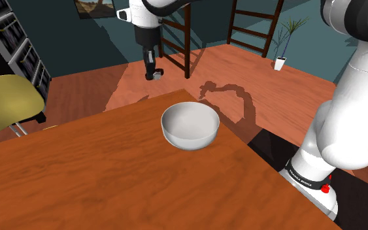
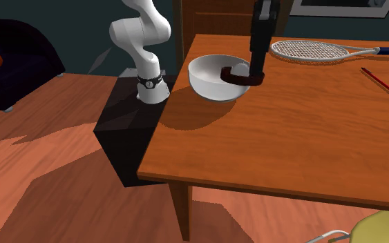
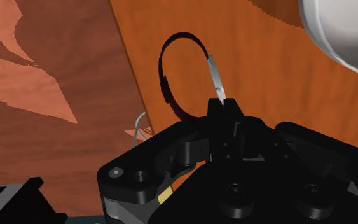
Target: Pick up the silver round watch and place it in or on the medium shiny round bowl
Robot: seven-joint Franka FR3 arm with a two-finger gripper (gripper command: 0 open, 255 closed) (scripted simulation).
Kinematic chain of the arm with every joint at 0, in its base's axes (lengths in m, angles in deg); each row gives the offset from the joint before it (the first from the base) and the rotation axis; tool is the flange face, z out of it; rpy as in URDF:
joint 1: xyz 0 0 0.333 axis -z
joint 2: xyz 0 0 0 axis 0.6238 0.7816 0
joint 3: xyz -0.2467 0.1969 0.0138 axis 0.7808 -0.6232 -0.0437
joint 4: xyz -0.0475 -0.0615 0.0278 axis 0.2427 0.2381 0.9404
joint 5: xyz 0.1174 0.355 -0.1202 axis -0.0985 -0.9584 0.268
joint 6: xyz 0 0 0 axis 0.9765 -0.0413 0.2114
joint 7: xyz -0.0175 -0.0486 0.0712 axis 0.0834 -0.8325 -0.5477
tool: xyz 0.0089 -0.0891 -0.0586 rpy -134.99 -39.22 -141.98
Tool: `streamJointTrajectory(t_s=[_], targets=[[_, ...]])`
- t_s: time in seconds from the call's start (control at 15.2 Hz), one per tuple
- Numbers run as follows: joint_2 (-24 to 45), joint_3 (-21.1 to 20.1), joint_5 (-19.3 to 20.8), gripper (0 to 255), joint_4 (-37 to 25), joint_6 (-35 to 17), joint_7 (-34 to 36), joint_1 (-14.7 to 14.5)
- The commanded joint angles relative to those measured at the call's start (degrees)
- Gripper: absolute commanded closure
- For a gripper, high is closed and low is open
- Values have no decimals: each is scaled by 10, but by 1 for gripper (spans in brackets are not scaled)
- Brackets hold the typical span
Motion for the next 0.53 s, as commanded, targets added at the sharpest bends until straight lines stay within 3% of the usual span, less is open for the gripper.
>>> streamJointTrajectory(t_s=[0.0,0.46], targets=[[-20,-3,-4,255,16,5,5,-2],[-157,-22,-31,255,158,-3,39,-23]])
